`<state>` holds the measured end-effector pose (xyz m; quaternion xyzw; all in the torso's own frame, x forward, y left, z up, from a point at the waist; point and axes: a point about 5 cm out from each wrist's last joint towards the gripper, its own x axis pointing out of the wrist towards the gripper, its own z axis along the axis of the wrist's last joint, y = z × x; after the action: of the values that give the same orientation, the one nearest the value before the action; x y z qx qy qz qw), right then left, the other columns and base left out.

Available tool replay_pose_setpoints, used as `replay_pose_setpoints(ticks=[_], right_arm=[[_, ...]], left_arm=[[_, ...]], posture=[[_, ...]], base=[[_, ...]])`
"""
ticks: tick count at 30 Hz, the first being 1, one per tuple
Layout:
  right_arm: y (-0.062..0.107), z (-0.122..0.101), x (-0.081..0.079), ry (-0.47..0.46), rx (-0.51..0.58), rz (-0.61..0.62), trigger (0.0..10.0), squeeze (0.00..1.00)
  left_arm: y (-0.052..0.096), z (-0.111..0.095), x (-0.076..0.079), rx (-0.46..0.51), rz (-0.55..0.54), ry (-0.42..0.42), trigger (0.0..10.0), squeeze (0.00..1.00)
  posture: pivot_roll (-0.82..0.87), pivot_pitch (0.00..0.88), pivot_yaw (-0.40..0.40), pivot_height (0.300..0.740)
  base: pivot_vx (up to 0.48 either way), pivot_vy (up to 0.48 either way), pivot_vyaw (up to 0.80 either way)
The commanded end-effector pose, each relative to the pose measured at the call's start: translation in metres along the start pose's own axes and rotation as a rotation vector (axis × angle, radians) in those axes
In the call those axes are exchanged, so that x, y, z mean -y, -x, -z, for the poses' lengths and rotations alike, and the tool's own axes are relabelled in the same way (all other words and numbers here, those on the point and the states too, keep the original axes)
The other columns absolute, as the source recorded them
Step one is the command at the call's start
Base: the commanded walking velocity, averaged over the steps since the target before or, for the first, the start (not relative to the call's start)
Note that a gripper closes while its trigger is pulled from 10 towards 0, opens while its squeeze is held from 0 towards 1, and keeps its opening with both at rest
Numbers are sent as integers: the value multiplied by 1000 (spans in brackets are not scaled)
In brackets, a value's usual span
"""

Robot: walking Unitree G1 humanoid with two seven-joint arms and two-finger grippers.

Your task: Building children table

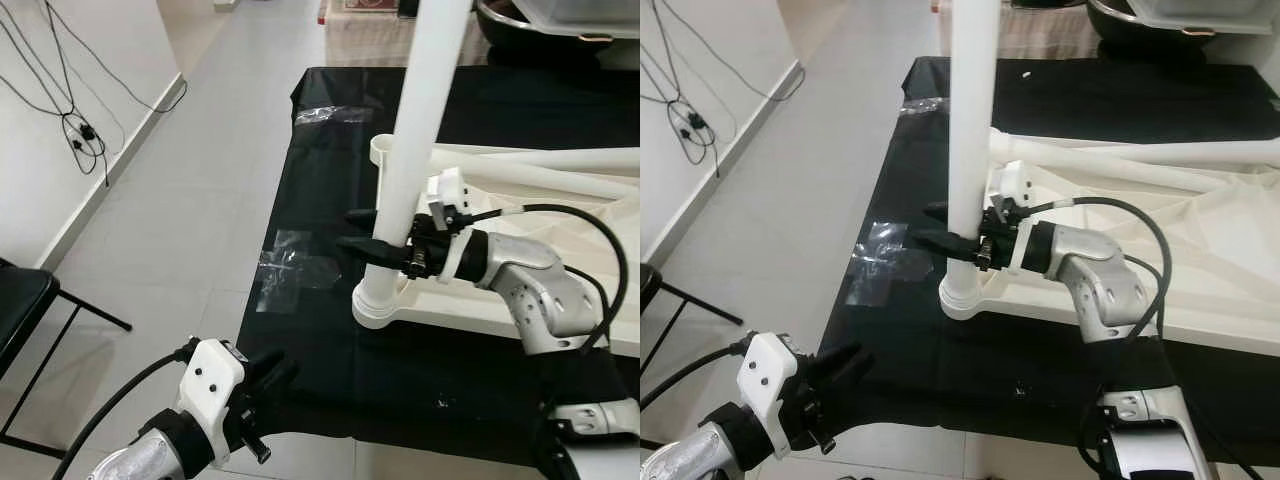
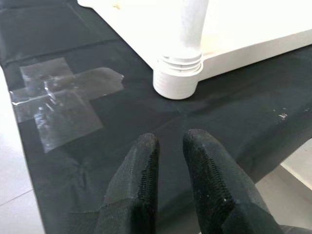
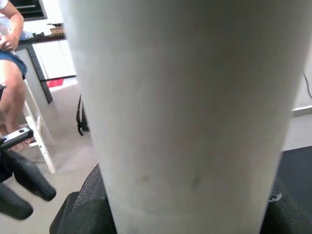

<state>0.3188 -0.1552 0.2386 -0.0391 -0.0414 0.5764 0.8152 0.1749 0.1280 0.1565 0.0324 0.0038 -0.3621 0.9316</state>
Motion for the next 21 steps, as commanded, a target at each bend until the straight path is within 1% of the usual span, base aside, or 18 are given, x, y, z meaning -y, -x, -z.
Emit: replay_pose_setpoints(ticks=[1, 4, 5, 6, 7, 8, 9, 10, 11, 12, 13, 14, 15, 16, 19, 20, 21], right_arm=[[13, 6, 0, -65, 27, 12, 0, 0], [16, 9, -2, -71, 26, 13, 0, 0], [19, 22, -17, -89, 14, 97, 0, 0], [19, 22, -17, -89, 14, 97, 0, 0], [19, 28, -23, -92, 9, 139, 0, 0], [13, 47, -22, -90, -93, 427, 0, 0], [13, 47, -22, -90, -93, 427, 0, 0], [21, 70, -20, 33, -316, 835, 0, 0], [21, 70, -20, 33, -316, 835, 0, 0], [23, 83, -41, 39, -381, 979, 0, 0], [22, 90, -63, 59, -424, 1040, 0, 0], [22, 90, -63, 59, -424, 1040, 0, 0], [20, 92, -73, 42, -420, 1035, 0, 0], [15, 89, -75, 27, -390, 1005, 0, 0], [13, 85, -68, 36, -371, 999, 0, 0], [13, 85, -68, 36, -371, 999, 0, 0], [11, 82, -63, 37, -363, 997, 0, 0]], left_arm=[[2, 3, 0, -22, 1, -1, 10000, 0], [2, 3, 0, -22, 2, -2, 10000, 0], [1, 4, 0, -21, 3, -2, 10000, 0], [1, 4, 0, -21, 3, -2, 10000, 0], [1, 4, 0, -21, 4, -2, 10000, 0], [1, 5, 0, -21, 5, -4, 10000, 0], [1, 5, 0, -21, 5, -4, 10000, 0], [1, 5, -1, -20, 5, -3, 10000, 0], [1, 5, -1, -20, 5, -3, 10000, 0], [0, 5, -1, -20, 7, -2, 10000, 0], [-1, 6, -1, -20, 12, 1, 10000, 0], [-1, 6, -1, -20, 12, 1, 10000, 0], [-3, 6, 0, -20, 24, 3, 10000, 0], [-6, 7, 2, -18, 42, 3, 10000, 0], [-7, 6, 1, -15, 46, 1, 10000, 0], [-7, 6, 1, -15, 46, 1, 10000, 0], [-8, 6, -1, -13, 41, -4, 10000, 0]], posture=[[92, 203, 20, 740], [87, 196, 17, 740], [77, 182, 1, 740], [77, 182, 1, 740], [77, 181, -1, 740], [71, 179, 1, 740], [71, 179, 1, 740], [66, 179, 3, 740], [66, 179, 3, 740], [52, 184, 7, 740], [50, 182, 20, 740], [50, 182, 20, 740], [42, 168, 26, 740], [45, 166, 23, 740], [41, 159, 20, 740], [41, 159, 20, 740], [45, 160, 14, 740]], base=[[0, 0, 0], [0, 0, 0], [0, 0, 0], [0, 0, 0], [0, 0, 0], [0, 0, 0], [0, 0, 0], [0, 0, 0], [0, 0, 0], [0, 0, 0], [0, 0, 0], [0, 0, 0], [0, 0, 0], [0, 0, 0], [0, 0, 0], [0, 0, 0], [0, 0, 0]])
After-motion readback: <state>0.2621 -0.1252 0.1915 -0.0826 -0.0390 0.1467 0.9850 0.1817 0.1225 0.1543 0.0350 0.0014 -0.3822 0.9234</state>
